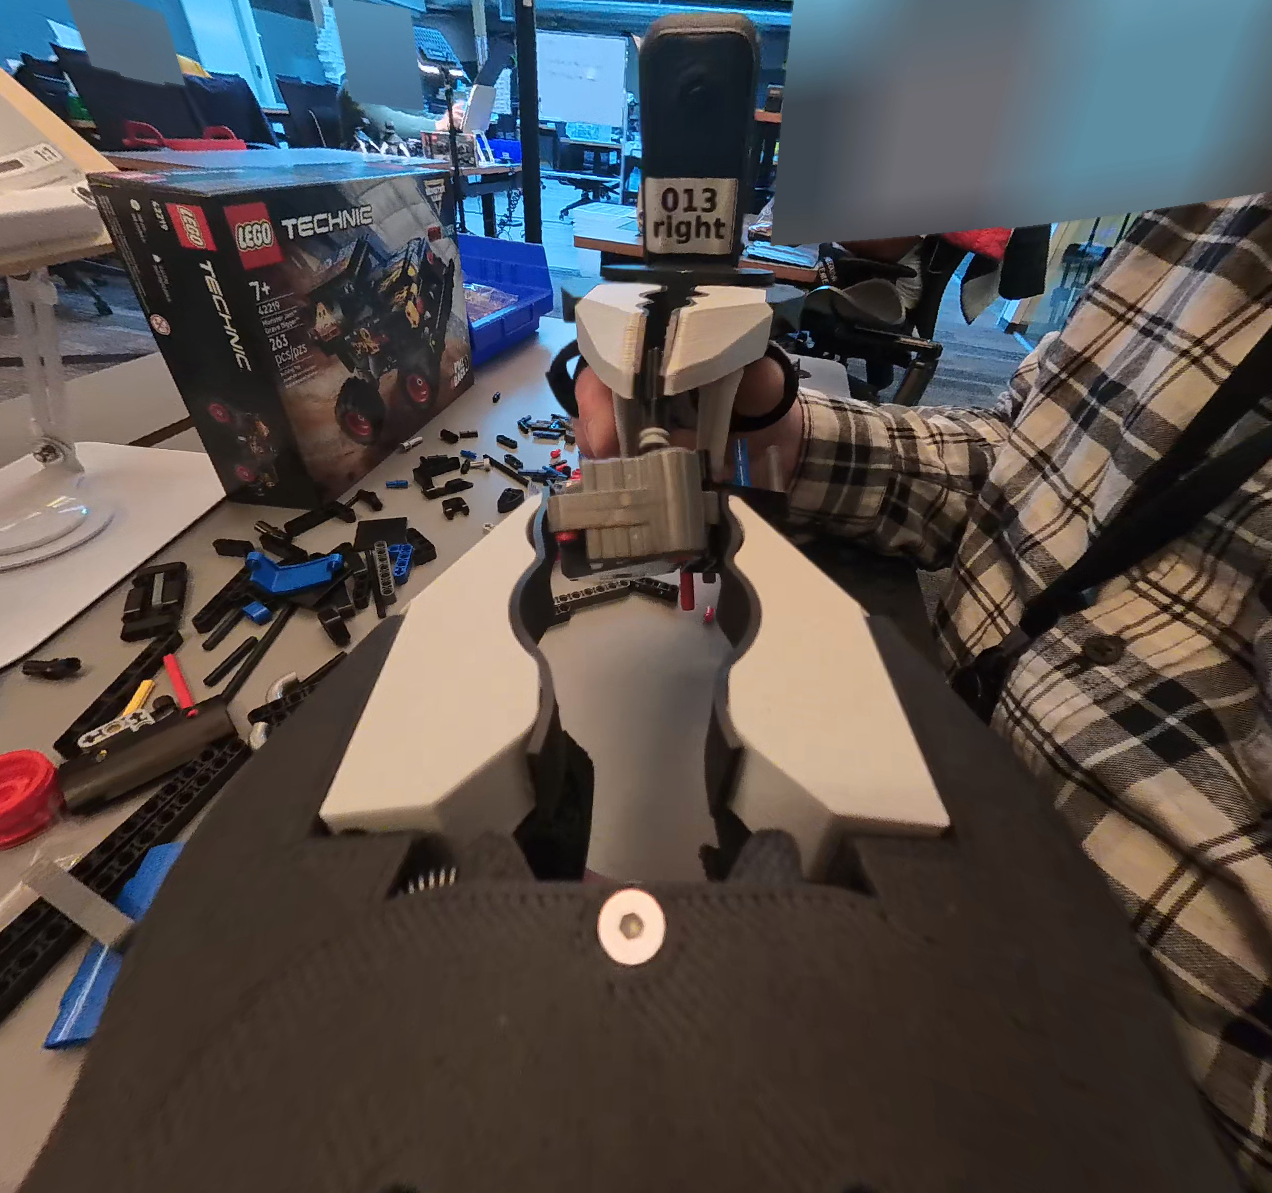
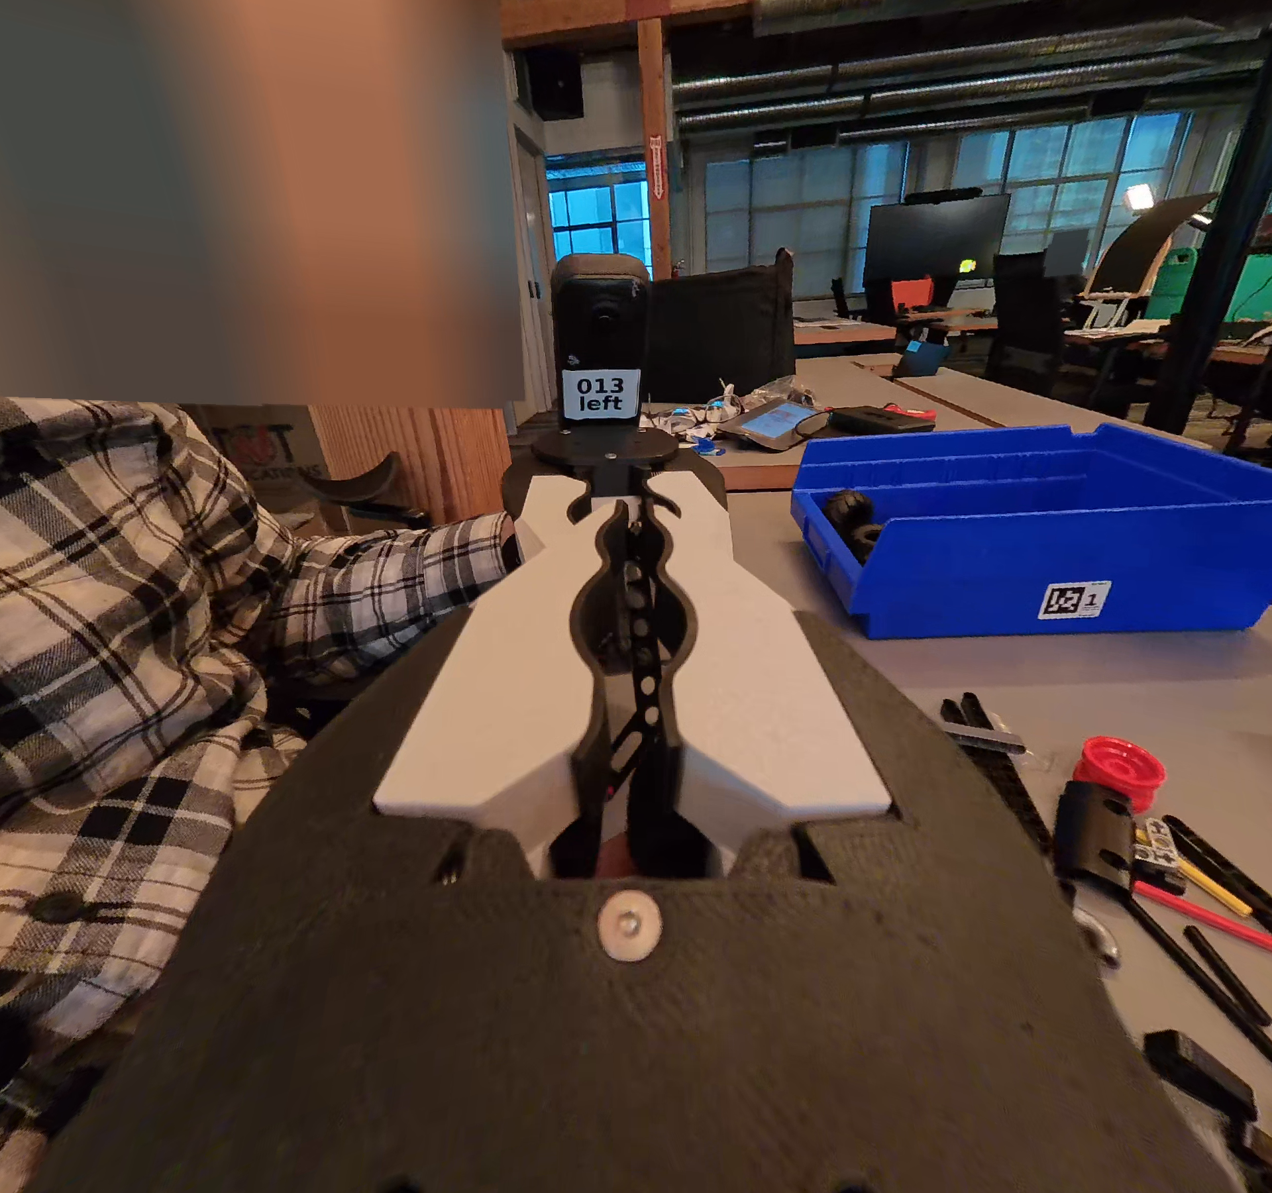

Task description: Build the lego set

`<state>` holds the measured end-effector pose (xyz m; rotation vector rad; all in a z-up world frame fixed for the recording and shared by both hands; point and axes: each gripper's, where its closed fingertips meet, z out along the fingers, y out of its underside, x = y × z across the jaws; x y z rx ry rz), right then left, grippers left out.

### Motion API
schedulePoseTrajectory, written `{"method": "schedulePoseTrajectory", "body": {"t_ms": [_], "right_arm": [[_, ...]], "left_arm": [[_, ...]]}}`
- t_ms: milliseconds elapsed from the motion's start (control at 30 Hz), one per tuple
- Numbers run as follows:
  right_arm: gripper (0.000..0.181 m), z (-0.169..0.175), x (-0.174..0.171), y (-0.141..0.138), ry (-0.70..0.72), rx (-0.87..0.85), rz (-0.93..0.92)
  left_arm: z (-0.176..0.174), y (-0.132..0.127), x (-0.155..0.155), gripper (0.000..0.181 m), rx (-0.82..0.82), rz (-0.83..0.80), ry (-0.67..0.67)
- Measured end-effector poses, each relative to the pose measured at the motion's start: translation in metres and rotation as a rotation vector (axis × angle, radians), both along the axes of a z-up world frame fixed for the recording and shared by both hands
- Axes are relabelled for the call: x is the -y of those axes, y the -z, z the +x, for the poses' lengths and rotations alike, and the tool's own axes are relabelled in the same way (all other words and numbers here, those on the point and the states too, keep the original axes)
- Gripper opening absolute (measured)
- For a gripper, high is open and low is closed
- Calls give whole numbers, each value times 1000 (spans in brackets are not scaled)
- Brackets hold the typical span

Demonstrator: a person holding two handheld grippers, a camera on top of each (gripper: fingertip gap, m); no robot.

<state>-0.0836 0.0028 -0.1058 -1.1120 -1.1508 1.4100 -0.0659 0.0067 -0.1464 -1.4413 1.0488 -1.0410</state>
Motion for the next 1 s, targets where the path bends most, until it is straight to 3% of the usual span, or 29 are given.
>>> {"method": "schedulePoseTrajectory", "body": {"t_ms": [33,700,1000], "right_arm": [[1,0,0,0,-7,2,-5],[0,2,0,1,-50,9,-62],[1,6,8,1,-135,11,-93]], "left_arm": [[0,1,0,44,-7,2,0],[3,8,-4,44,5,-45,27],[-1,3,-6,44,47,-80,45]]}}
